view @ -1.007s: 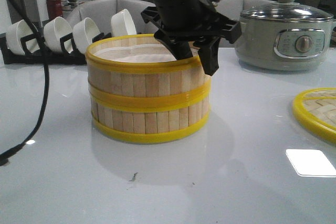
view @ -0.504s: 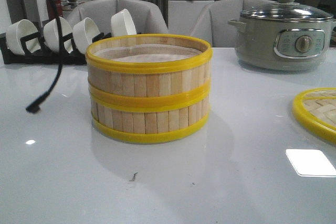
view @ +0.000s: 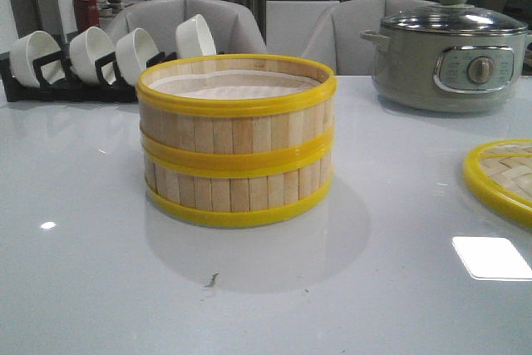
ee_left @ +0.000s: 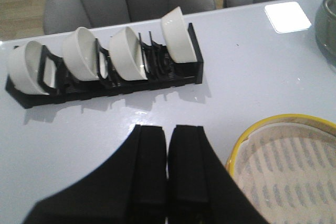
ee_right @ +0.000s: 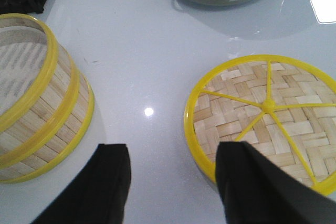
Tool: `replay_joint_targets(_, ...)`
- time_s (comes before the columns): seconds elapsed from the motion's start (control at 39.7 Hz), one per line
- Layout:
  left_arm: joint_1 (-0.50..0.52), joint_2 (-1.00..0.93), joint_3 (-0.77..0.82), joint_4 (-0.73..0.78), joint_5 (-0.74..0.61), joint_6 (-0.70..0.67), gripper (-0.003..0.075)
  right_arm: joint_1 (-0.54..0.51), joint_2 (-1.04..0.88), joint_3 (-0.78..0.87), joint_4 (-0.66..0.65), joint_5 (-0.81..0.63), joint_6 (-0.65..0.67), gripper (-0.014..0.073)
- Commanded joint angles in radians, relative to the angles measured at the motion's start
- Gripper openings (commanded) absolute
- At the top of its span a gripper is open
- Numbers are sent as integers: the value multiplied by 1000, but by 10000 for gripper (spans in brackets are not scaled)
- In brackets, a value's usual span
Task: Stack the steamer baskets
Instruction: 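Move the right gripper over the woven lid's center knob and grasp it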
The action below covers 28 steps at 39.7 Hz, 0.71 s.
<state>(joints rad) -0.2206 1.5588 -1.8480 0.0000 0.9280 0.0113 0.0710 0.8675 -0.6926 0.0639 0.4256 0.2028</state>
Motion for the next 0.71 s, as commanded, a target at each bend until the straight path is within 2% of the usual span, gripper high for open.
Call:
replay_joint_targets(0.0,10,-138,96,-22,-135,-11,87,-1,-1,-40,-5,-77,-4,476)
replay_joint_targets(0.3,-43,-489,533,-20,-438,-11,87,-1,-1,-40,-4,-74,-4,476)
replay_joint_targets(0.68,-132,-835,870,47,-469,-11,87,-1,-1,-40,-4,-69,-4,476)
